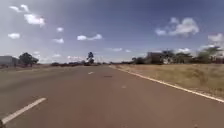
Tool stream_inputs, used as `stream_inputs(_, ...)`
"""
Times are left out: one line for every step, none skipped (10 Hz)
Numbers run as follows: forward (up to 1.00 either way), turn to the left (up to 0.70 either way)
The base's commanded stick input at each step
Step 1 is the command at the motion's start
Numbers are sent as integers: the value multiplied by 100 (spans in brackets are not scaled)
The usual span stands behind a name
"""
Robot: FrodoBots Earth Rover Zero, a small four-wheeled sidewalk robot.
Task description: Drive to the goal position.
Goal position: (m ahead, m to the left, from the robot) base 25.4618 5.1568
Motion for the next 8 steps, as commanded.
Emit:
stream_inputs(85,0)
stream_inputs(85,0)
stream_inputs(85,0)
stream_inputs(85,0)
stream_inputs(85,0)
stream_inputs(85,0)
stream_inputs(85,0)
stream_inputs(85,0)
